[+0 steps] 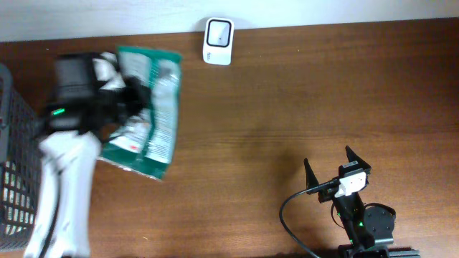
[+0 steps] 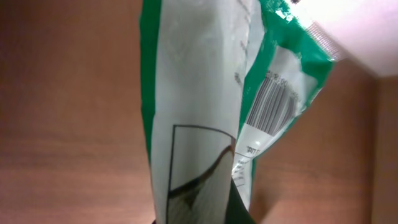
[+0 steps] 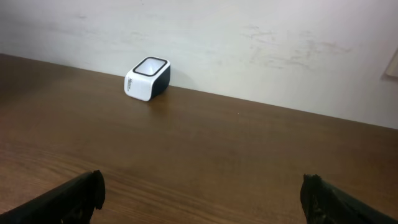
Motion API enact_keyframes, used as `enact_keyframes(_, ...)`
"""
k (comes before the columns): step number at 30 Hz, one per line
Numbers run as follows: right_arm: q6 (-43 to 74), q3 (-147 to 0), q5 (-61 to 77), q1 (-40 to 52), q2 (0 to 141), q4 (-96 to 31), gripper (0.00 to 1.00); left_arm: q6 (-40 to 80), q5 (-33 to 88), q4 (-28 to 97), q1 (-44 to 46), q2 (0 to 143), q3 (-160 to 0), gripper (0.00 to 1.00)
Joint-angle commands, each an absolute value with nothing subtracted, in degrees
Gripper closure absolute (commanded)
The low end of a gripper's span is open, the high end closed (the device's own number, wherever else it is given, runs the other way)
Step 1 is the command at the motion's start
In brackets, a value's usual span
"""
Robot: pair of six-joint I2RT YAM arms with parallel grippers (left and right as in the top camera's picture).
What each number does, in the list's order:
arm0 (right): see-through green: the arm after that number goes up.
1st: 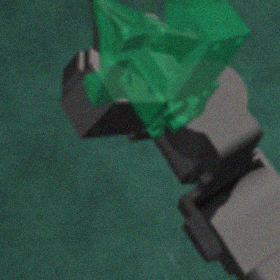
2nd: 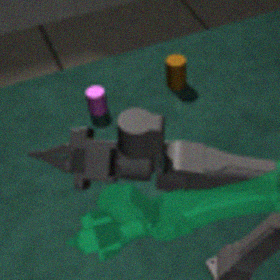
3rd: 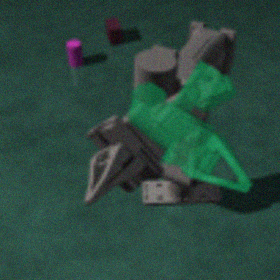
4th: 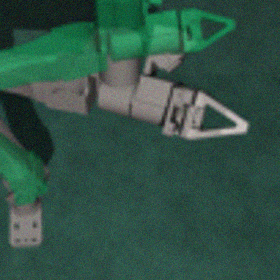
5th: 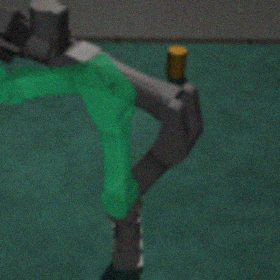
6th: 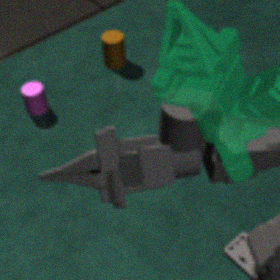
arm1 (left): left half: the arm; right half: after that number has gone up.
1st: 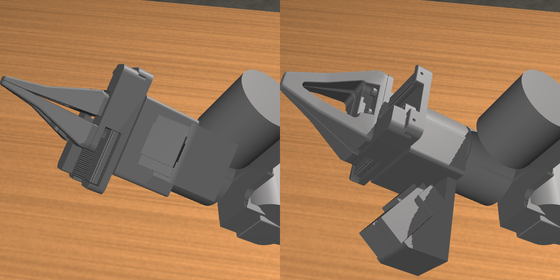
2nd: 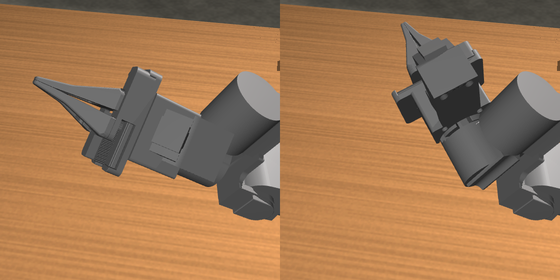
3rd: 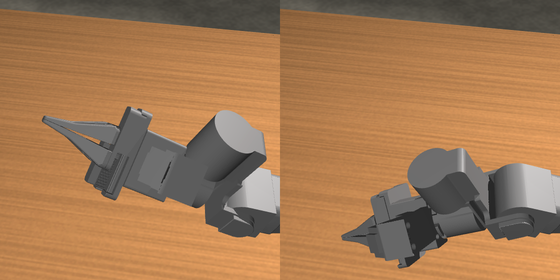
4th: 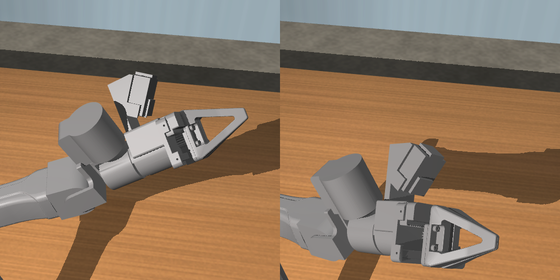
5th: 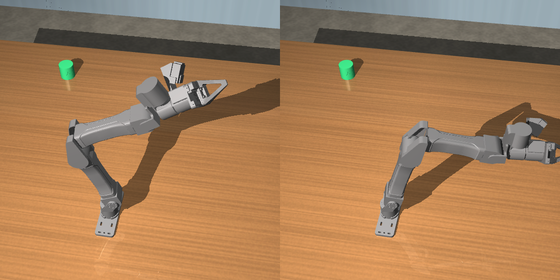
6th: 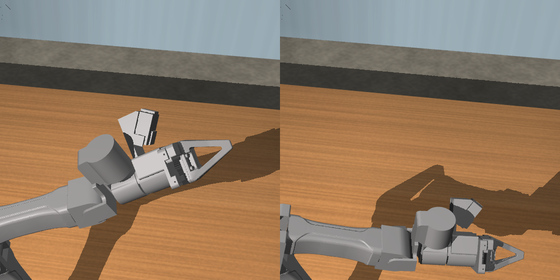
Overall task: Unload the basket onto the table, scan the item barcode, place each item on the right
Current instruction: 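Carry the green packet out and drop it on the table center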
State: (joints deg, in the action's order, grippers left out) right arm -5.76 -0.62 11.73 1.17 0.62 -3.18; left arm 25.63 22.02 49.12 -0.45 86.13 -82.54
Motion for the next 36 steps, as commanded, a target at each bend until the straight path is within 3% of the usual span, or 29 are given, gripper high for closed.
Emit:
enact_keyframes(1,-5.37,-0.32,12.40,1.58,0.21,-3.46,0.02,39.00,17.98,44.31,7.38,93.89,-76.99,1.00)
enact_keyframes(5,-5.37,-0.32,12.40,1.58,0.21,-3.46,0.01,45.12,16.62,35.09,14.70,101.95,-74.83,1.00)
enact_keyframes(10,-5.34,-0.32,12.40,1.58,0.21,-3.44,0.02,62.28,9.08,23.92,21.91,110.56,-74.83,1.00)
enact_keyframes(14,-5.34,-0.32,12.40,1.58,0.21,-3.44,0.02,63.42,7.81,21.87,24.56,112.81,-74.83,0.99)
enact_keyframes(15,-5.34,-0.32,12.40,1.58,0.21,-3.46,0.02,63.40,7.60,21.89,24.88,112.95,-74.83,0.88)
enact_keyframes(19,-5.34,-0.32,12.40,1.58,0.21,-3.46,0.02,63.59,7.73,19.70,25.52,112.95,-74.83,0.87)
enact_keyframes(21,-5.34,-0.32,12.40,1.58,0.21,-3.44,0.02,63.83,8.10,18.06,26.37,112.95,-74.83,0.67)
enact_keyframes(22,-5.37,-0.32,12.40,1.58,0.21,-3.44,0.02,63.81,8.10,17.58,26.87,112.95,-74.83,0.51)
enact_keyframes(23,-5.37,-0.32,12.40,1.58,0.21,-3.44,0.02,63.79,8.08,17.50,27.29,112.95,-74.83,0.44)
enact_keyframes(29,-5.34,-0.32,12.40,1.58,0.21,-3.46,0.02,51.00,8.05,21.63,24.53,110.37,-74.85,0.28)
enact_keyframes(33,-5.34,-0.32,12.40,1.58,0.21,-3.46,0.02,32.77,8.05,27.27,17.06,99.96,-74.89,0.26)
enact_keyframes(35,-5.37,-0.32,12.40,1.58,0.21,-3.46,0.02,21.74,8.05,28.47,11.66,92.29,-75.09,0.18)
enact_keyframes(36,-5.34,-0.32,12.40,1.58,0.21,-3.44,0.01,18.76,8.03,29.52,8.43,88.42,-75.53,0.10)
